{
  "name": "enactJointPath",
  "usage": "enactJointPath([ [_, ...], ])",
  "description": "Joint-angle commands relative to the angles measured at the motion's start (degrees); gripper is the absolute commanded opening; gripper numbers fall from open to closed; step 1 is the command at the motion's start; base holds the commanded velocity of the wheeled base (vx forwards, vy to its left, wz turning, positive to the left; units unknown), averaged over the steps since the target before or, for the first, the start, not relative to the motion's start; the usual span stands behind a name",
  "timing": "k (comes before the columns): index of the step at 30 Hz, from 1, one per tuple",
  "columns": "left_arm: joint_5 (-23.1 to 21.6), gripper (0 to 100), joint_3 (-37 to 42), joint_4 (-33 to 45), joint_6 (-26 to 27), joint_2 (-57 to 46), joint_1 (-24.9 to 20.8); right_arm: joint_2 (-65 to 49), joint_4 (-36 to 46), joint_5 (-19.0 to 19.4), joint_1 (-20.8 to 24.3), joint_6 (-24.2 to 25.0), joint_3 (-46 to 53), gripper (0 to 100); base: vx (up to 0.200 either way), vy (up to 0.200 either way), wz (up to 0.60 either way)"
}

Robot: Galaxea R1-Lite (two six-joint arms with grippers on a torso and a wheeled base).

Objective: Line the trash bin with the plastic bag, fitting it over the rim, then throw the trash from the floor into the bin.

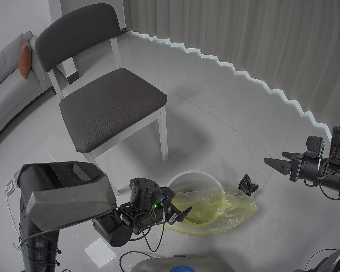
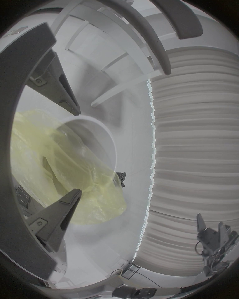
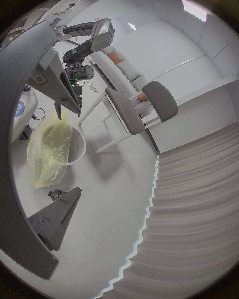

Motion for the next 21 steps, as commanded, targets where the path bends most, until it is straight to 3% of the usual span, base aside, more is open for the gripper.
enactJointPath([
  [1, 0.0, 100, -0.7, 0.0, 0.0, 2.1, -0.7, -0.5, 0.2, 0.6, -1.0, 0.0, -0.8, 100, 0.0, 0.0, 0.0],
  [14, 0.0, 100, -1.4, -0.1, 1.6, 4.9, -1.0, -0.2, 0.4, 1.0, -1.1, -0.1, -0.8, 100, 0.0, 0.0, 0.0],
  [21, 0.0, 100, -5.8, 0.7, 2.5, 8.2, -1.0, 0.2, 0.4, 1.0, -1.1, -0.5, -0.8, 100, 0.0, 0.0, 0.0],
])
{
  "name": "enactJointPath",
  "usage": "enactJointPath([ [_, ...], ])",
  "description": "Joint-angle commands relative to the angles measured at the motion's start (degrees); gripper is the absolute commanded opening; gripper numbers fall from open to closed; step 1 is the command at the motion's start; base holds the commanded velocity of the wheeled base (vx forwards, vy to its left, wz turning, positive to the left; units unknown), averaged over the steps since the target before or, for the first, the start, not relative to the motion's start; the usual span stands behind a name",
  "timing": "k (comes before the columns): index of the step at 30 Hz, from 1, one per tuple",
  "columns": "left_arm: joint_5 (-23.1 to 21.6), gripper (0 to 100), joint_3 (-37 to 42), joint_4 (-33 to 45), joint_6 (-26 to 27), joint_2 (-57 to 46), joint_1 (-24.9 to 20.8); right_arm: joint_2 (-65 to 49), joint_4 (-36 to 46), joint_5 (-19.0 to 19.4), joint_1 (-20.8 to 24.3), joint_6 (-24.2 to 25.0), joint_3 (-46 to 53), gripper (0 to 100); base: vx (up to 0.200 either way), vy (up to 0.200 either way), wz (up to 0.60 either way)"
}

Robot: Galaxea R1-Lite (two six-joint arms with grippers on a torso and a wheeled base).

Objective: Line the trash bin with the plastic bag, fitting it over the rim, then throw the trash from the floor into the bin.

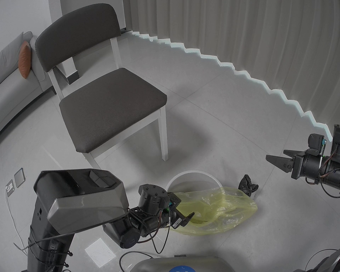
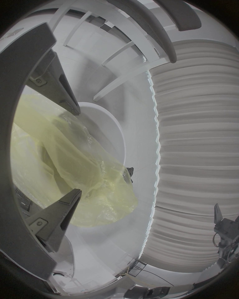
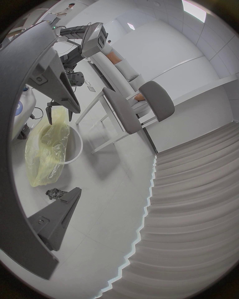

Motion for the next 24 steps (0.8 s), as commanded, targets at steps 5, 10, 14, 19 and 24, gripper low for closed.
enactJointPath([
  [5, 0.0, 100, -3.9, 3.1, 0.7, 2.8, 0.1, 0.5, 0.0, 0.0, 0.0, -0.2, 0.0, 100, 0.0, 0.0, 0.0],
  [10, 0.0, 100, -4.4, 3.2, 0.7, 3.2, 0.1, 0.6, 0.0, 0.0, 0.0, -0.3, 0.0, 100, 0.0, 0.0, 0.0],
  [14, 0.0, 0, -4.4, 3.1, 0.7, 3.2, 0.1, 0.6, 0.0, 0.0, 0.0, -0.3, 0.0, 100, 0.0, 0.0, 0.0],
  [19, 0.0, 0, -4.6, 3.1, 0.7, 3.1, 0.1, 1.0, -0.2, 0.0, -0.2, -0.3, 0.0, 100, 0.0, 0.0, 0.0],
  [24, 0.1, 0, -5.4, 2.8, 0.7, 2.7, 0.1, 1.0, -0.2, 0.0, -0.4, -0.4, 0.0, 100, 0.0, 0.0, 0.0],
])
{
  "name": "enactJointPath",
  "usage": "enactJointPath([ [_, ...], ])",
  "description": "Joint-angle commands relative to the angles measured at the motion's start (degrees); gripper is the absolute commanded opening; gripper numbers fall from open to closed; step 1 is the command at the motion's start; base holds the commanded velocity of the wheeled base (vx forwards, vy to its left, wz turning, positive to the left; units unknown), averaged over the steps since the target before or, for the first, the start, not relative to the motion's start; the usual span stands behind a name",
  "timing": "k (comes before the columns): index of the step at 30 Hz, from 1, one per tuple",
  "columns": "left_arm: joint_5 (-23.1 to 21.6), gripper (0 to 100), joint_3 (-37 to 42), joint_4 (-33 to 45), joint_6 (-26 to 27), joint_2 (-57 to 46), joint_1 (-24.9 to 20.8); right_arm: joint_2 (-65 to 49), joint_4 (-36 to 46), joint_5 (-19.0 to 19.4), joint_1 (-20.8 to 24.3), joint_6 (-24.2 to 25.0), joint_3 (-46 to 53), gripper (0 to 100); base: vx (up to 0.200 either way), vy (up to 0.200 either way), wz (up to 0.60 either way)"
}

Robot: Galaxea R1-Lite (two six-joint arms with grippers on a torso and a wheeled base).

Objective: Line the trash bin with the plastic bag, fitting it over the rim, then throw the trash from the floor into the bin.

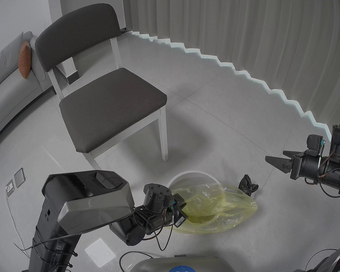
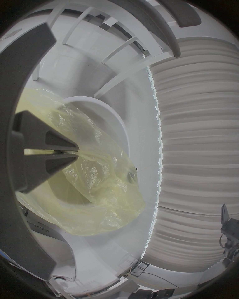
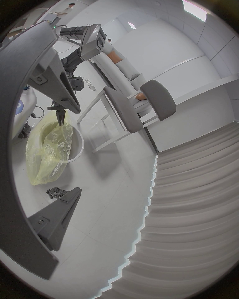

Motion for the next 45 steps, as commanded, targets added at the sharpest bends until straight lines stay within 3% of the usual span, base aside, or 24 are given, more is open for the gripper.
enactJointPath([
  [1, 0.1, 0, -0.8, -0.2, -0.1, -0.5, 0.1, 0.2, -0.1, 0.0, 0.0, 0.0, 0.0, 100, 0.0, 0.0, 0.0],
  [11, 0.2, 0, -7.0, 1.0, -0.3, -0.5, 1.8, 0.3, 0.0, 0.0, -0.4, -0.1, 0.0, 100, 0.0, 0.0, 0.0],
  [28, 0.2, 0, -22.5, 11.4, -1.0, 1.8, 5.3, 0.4, 0.0, 0.2, -1.2, -0.3, 0.0, 100, 0.0, 0.0, 0.0],
  [45, 0.5, 0, -31.9, 16.7, -3.3, 4.3, 7.8, 2.1, -0.1, 0.2, -1.3, -0.6, -0.1, 100, 0.0, 0.0, 0.0],
])
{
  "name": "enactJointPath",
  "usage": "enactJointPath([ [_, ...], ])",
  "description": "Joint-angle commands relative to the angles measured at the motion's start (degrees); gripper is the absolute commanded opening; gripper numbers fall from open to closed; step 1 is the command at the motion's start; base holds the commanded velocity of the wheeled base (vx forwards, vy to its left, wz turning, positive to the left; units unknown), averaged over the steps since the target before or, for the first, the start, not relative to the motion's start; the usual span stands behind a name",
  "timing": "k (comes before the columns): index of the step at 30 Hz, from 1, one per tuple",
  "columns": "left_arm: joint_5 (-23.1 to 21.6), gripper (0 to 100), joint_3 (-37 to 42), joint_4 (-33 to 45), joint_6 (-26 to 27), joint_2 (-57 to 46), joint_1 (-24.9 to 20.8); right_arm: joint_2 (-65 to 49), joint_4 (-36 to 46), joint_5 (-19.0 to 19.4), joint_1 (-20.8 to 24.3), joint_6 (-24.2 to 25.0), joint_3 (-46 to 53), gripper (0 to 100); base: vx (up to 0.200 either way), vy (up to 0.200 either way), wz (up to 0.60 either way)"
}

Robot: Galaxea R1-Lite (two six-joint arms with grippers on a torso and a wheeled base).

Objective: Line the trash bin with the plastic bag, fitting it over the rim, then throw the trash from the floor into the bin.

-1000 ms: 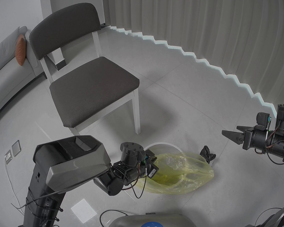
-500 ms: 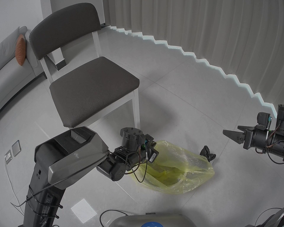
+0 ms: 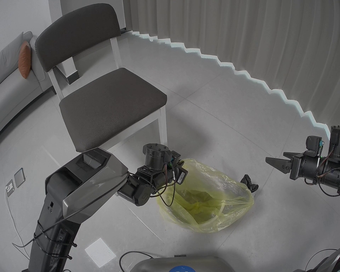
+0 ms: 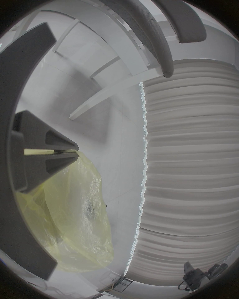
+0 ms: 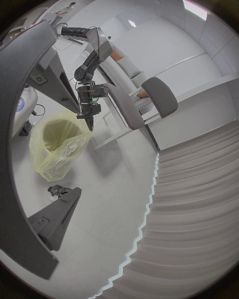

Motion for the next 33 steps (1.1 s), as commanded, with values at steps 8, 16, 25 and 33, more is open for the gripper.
enactJointPath([
  [8, 0.3, 0, -3.6, 0.7, -0.5, 1.4, 2.7, 1.2, -0.2, 0.0, 0.0, 0.0, -0.1, 100, 0.0, 0.0, 0.0],
  [16, 0.3, 0, -5.7, 2.5, -1.3, 2.0, 2.9, 1.6, -0.2, 0.0, 0.0, -0.1, -0.1, 100, 0.0, 0.0, 0.0],
  [25, 1.0, 0, -8.3, 2.6, -2.0, 6.9, 1.5, 1.6, -0.1, 0.0, 0.0, -0.1, 0.0, 100, 0.0, 0.0, 0.0],
  [33, 1.0, 0, -8.9, 2.4, -2.1, 8.3, 1.3, 2.0, -0.1, 0.0, -0.1, -0.4, 0.0, 100, 0.0, 0.0, 0.0],
])
